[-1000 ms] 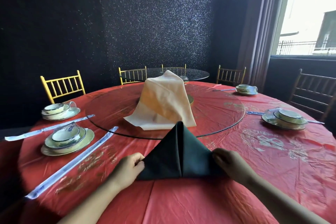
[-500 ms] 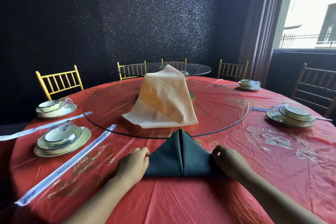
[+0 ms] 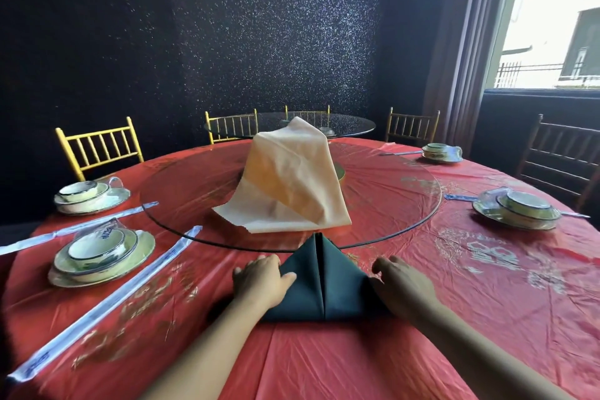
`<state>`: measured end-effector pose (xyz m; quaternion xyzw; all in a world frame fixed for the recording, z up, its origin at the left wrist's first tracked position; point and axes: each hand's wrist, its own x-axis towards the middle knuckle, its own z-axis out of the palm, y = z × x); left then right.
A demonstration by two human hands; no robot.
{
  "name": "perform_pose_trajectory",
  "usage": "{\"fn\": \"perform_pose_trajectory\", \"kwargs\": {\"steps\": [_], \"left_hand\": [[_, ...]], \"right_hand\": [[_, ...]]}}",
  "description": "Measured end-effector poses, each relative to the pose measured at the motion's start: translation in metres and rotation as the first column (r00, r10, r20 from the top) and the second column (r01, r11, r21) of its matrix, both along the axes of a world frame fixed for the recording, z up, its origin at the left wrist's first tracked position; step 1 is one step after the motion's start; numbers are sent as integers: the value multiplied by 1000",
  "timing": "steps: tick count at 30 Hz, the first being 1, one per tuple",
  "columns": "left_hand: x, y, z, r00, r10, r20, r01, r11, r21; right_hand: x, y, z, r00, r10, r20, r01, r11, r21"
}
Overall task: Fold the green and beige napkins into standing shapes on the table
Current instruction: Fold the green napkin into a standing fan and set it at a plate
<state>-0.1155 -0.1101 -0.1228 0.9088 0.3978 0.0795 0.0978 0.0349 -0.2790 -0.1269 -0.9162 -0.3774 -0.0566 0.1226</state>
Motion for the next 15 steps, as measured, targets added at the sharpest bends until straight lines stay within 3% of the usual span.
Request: {"fn": "perform_pose_trajectory", "kwargs": {"steps": [4,15], "left_hand": [[6,5,0,1000,22,-8,-23,996,-86],[-5,-1,-4,970,63,235,47,899,-436]], "right_hand": [[-2,19,3,998,5,-60,-5,1000,-1],[4,17,7,958,35,-284,-44,999,-28]]}}
